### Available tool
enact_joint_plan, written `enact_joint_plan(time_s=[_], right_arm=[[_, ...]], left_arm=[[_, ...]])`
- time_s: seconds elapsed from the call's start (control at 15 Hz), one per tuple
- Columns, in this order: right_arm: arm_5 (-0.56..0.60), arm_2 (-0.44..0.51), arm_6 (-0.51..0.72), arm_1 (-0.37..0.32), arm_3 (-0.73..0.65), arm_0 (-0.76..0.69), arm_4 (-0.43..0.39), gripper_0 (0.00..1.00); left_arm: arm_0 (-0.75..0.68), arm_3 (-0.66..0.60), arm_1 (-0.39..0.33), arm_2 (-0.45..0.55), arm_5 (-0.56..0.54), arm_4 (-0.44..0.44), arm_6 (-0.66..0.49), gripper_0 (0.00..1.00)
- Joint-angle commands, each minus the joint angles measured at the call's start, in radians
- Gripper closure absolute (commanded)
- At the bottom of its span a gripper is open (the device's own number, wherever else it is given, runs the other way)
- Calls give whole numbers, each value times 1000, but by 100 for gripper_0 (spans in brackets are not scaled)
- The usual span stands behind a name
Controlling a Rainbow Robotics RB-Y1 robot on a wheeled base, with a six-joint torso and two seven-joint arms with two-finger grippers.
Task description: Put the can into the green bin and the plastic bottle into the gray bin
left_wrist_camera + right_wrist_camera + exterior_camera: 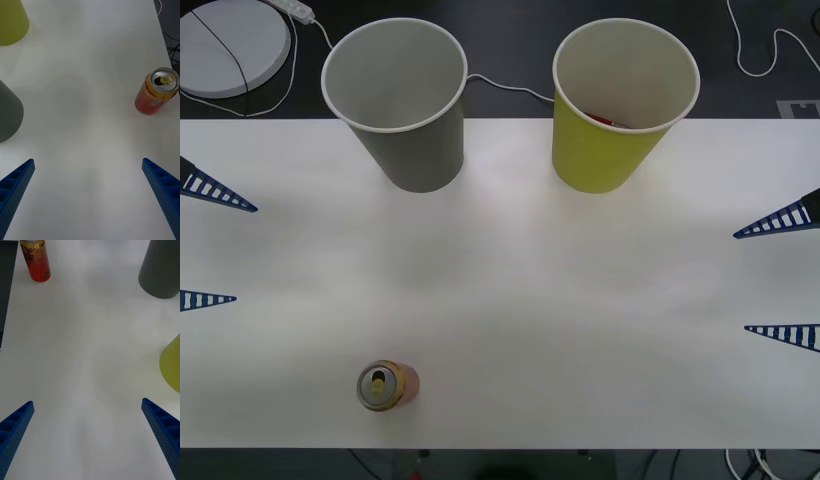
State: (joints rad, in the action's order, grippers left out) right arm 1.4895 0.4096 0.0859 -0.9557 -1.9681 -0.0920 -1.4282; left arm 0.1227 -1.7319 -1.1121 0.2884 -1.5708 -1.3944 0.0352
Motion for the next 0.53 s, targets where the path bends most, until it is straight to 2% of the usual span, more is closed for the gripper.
enact_joint_plan(time_s=[0.07, 0.53], right_arm=[[0, 0, 0, 0, 0, 0, 0, 0], [0, 0, 0, 0, 0, 0, 0, 0]], left_arm=[[0, 0, 0, 0, 0, 0, 0, 0], [6, 5, -26, -21, 0, -5, 6, 0]])
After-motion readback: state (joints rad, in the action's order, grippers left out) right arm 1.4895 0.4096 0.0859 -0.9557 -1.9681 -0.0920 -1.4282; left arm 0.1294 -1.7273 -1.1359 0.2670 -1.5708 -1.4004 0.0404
